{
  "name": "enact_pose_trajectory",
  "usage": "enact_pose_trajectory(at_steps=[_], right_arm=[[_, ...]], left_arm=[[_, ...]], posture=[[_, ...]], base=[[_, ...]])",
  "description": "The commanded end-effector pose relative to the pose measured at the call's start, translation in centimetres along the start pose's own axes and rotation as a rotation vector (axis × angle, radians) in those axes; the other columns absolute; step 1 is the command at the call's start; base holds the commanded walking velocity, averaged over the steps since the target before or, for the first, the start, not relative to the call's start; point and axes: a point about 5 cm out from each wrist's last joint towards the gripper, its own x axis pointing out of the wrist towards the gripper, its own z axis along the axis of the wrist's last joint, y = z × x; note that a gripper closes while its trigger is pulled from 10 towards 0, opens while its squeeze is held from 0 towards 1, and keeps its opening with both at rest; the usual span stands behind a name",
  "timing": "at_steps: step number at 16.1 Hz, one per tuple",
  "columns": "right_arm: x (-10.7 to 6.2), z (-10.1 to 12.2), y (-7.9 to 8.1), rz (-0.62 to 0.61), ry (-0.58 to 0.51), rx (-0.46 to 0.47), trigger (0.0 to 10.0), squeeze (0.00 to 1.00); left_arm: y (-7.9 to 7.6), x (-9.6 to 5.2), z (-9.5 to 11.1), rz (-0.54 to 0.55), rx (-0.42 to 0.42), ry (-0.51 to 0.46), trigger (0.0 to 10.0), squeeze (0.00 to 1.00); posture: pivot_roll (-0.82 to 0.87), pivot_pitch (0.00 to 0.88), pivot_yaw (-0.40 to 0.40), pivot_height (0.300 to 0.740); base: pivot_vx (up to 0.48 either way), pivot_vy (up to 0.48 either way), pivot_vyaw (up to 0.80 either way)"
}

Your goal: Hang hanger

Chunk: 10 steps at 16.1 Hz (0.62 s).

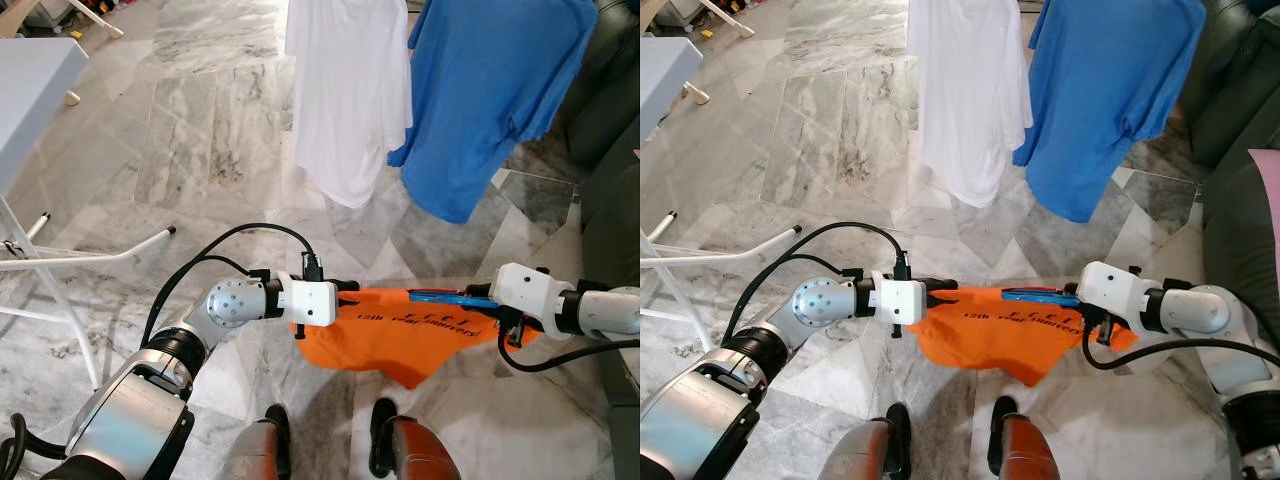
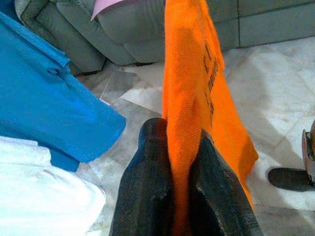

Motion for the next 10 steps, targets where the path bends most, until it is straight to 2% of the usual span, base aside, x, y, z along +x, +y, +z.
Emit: enact_pose_trajectory(at_steps=[1,3,5,6,8,9,10], right_arm=[[0.5,-0.3,1.0,0.031,-0.014,0.023,0.0,0.0],[1.0,-0.2,1.4,0.019,-0.033,0.031,0.0,0.0],[1.3,-0.2,1.6,0.017,-0.041,0.035,0.0,0.0],[1.4,-0.2,1.6,0.002,-0.046,0.034,0.0,0.0],[1.5,-0.2,1.4,-0.014,-0.047,0.028,0.0,0.0],[1.7,0.0,1.2,-0.04,-0.056,0.027,0.0,0.0],[1.9,0.2,1.3,-0.063,-0.075,0.03,0.0,0.0]], left_arm=[[0.0,-0.1,0.1,0.016,-0.003,-0.014,0.0,0.0],[0.0,0.0,0.1,0.024,-0.008,-0.012,0.0,0.0],[-0.1,0.0,0.0,0.021,-0.011,-0.008,2.5,0.0],[-0.1,0.0,0.0,0.022,-0.011,-0.009,4.5,0.0],[0.0,0.0,0.0,0.023,-0.012,-0.007,4.7,0.0],[0.1,0.0,-0.1,0.039,-0.014,0.001,10.0,0.0],[0.4,-0.1,-0.2,0.092,-0.061,0.004,10.0,1.0]], posture=[[-0.18,0.276,0.096,0.74],[-0.18,0.273,0.095,0.74],[-0.18,0.27,0.094,0.74],[-0.18,0.268,0.094,0.74],[-0.18,0.266,0.093,0.74],[-0.18,0.26,0.091,0.74],[-0.18,0.257,0.089,0.74]], base=[[0.0,0.0,0.0],[0.0,0.0,0.0],[0.0,0.0,0.0],[0.0,0.0,0.0],[0.0,0.0,0.0],[0.0,0.0,0.0],[0.0,0.0,0.0]])
